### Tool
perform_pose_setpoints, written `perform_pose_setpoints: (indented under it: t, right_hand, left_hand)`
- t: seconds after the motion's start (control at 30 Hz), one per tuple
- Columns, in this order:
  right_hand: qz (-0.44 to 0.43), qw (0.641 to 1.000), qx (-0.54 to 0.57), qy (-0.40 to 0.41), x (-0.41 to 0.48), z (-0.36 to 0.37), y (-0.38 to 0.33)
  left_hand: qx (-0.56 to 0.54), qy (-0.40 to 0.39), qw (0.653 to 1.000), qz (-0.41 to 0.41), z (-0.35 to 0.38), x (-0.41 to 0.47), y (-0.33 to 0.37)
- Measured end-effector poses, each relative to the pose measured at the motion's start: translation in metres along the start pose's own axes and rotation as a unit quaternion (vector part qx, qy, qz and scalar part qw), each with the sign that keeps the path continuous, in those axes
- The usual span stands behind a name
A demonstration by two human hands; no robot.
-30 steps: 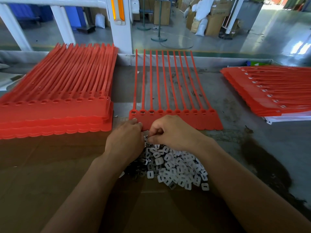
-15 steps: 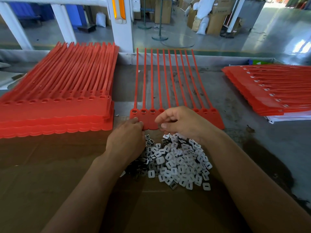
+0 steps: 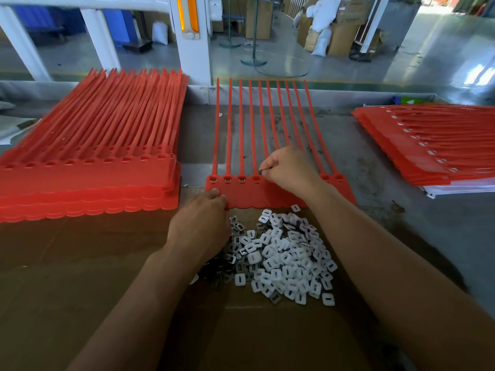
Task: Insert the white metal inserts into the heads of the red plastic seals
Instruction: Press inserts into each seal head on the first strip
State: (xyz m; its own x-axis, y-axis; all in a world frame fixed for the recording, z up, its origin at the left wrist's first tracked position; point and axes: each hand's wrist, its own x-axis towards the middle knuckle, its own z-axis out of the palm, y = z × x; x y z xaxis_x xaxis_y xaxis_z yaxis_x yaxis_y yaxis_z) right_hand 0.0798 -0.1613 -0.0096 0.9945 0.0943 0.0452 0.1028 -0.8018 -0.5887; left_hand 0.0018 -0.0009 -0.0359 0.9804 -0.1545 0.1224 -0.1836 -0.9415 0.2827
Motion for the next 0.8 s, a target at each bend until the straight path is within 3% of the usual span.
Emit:
perform_pose_setpoints:
  t: [0.23, 0.5, 0.8]
  right_hand:
    - [0.009, 0.999, -0.006, -0.04, 0.012, 0.005, -0.001]
    - [-0.002, 0.991, -0.119, -0.059, 0.014, 0.007, -0.01]
    - [0.082, 0.995, -0.023, -0.042, 0.018, 0.004, -0.007]
  left_hand:
    - [-0.002, -0.001, 1.0, -0.005, 0.0, 0.001, 0.0]
    - [-0.003, 0.0, 1.0, -0.002, 0.001, 0.0, -0.001]
    - [-0.001, -0.007, 1.0, 0.0, 0.001, 0.001, -0.002]
